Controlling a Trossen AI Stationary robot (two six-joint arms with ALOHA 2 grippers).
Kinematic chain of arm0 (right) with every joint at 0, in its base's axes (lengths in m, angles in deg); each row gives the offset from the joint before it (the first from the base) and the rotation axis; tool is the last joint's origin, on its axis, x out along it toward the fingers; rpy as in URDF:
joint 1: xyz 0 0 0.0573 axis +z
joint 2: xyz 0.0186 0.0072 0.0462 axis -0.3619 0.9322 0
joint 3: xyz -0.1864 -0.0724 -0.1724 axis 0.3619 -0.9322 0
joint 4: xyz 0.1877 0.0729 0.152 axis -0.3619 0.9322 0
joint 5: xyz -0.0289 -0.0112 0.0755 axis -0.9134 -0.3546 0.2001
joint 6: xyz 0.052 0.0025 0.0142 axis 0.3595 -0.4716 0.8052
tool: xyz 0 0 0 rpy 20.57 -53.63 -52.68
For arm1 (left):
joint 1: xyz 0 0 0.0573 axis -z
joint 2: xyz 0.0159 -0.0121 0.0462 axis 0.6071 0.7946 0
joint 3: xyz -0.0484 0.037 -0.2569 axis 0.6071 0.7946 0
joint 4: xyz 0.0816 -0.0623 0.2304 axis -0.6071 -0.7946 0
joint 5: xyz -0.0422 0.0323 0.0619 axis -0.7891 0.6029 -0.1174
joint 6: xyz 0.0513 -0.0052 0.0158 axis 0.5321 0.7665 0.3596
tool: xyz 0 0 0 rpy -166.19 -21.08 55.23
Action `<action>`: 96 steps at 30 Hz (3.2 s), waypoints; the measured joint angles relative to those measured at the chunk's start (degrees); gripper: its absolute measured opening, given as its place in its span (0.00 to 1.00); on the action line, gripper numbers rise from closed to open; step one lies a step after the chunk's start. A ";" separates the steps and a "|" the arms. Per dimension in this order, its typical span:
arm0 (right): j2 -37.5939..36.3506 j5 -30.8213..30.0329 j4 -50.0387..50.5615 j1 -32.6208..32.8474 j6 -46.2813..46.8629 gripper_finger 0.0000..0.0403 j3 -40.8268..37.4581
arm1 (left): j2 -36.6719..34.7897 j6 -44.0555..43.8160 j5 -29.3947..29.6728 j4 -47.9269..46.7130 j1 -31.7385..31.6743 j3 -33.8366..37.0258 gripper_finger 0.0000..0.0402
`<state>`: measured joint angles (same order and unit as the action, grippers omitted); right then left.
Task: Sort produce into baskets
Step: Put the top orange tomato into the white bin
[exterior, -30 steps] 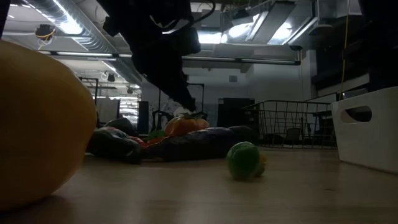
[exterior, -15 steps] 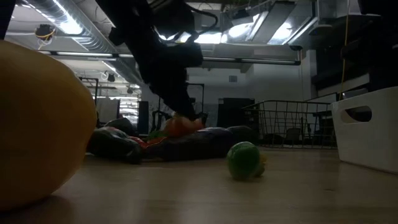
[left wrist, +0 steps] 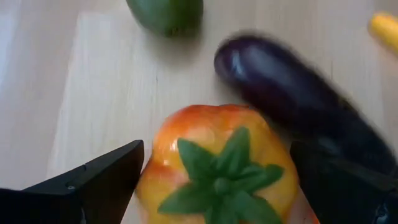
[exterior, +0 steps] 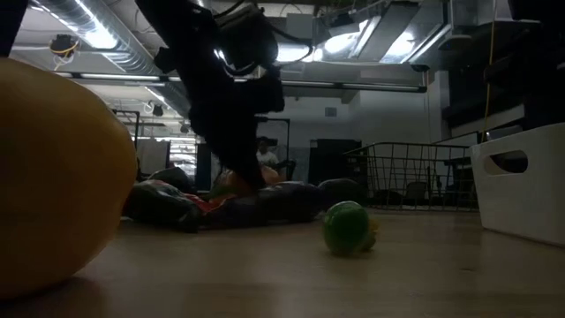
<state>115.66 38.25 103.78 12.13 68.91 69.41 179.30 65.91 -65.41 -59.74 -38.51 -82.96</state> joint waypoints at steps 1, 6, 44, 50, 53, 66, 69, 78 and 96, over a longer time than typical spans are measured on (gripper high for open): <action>-0.02 0.00 -0.16 0.00 0.00 0.89 0.00 | 0.49 0.01 0.03 0.17 0.00 -0.02 1.00; 0.00 -0.01 -1.22 0.02 0.00 0.89 0.00 | 1.99 -0.09 0.00 -0.98 0.07 0.07 1.00; -14.53 -11.54 -1.31 0.00 1.48 0.89 -0.02 | -1.38 -18.72 0.39 23.21 2.26 -10.19 0.88; -19.13 -18.98 -3.57 0.02 -2.66 0.89 0.33 | 0.53 -21.43 5.01 39.67 5.46 -10.21 0.88; -20.59 -22.58 -5.16 0.00 -5.16 0.89 1.62 | 3.22 -21.91 7.16 46.41 7.26 -10.23 0.88; -21.56 -29.66 -5.58 0.01 -10.73 0.89 5.44 | 22.83 -23.65 10.99 52.27 11.47 -27.59 0.88; -21.57 -29.65 -5.59 0.01 -10.71 0.89 5.44 | 27.22 -23.89 11.08 52.44 11.65 -31.98 0.88; -21.55 -29.50 -5.56 0.00 -10.71 0.89 5.44 | 35.50 -26.63 11.04 52.31 11.68 -38.61 0.88; -21.55 -29.48 -5.58 0.00 -10.71 0.89 5.44 | 36.26 -31.61 11.04 50.16 11.18 -38.66 0.89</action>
<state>94.11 8.78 98.20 12.13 58.20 74.85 215.56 34.30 -54.37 -9.57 -27.33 -121.62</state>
